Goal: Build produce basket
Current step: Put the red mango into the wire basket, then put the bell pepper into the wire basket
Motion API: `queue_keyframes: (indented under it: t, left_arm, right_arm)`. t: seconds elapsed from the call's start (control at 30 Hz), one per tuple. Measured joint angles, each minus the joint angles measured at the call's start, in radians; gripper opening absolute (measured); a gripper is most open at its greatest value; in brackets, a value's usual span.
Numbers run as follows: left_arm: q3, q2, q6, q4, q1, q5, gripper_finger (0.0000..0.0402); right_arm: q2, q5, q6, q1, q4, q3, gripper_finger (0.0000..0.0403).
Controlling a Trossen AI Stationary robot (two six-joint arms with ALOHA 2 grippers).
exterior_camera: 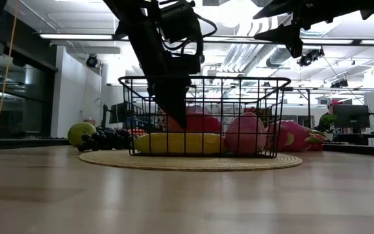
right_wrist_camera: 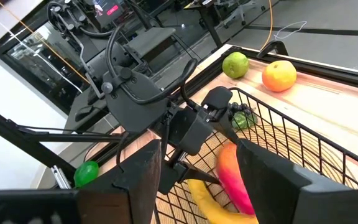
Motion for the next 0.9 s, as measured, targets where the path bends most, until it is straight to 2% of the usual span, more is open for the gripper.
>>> queue_keyframes:
  t: [0.2,0.37,0.47,0.53,0.7,0.8,0.9]
  left_arm:
    - [0.0,-0.013,0.017,-0.036,0.0,-0.007,0.0391]
    - [0.015,-0.091,0.09,-0.114,0.0,0.003,0.0394]
    - [0.059,-0.167,0.097,-0.183,0.0,0.015,0.0393]
    - [0.083,-0.238,0.089,-0.196,0.006,0.06,0.0393]
    - [0.093,-0.435,0.005,-0.081,0.019,0.176,0.0393]
    - [0.093,-0.535,-0.062,-0.032,0.019,0.185,0.0393]
    - [0.093,-0.61,-0.046,-0.035,0.019,0.182,0.0393]
  right_arm:
    - [0.0,0.0,0.0,0.0,0.0,0.0,0.0202]
    - [0.0,0.0,-0.001,0.0,0.0,0.0,0.0202]
    - [0.0,0.0,-0.001,0.0,0.0,0.0,0.0202]
    - [0.0,0.0,-0.006,0.0,0.001,0.0,0.0202]
    - [0.0,0.0,-0.016,0.0,0.001,0.0,0.0202]
    - [0.0,0.0,-0.016,0.0,0.001,0.0,0.0202]
    - [0.0,0.0,-0.016,0.0,0.001,0.0,0.0202]
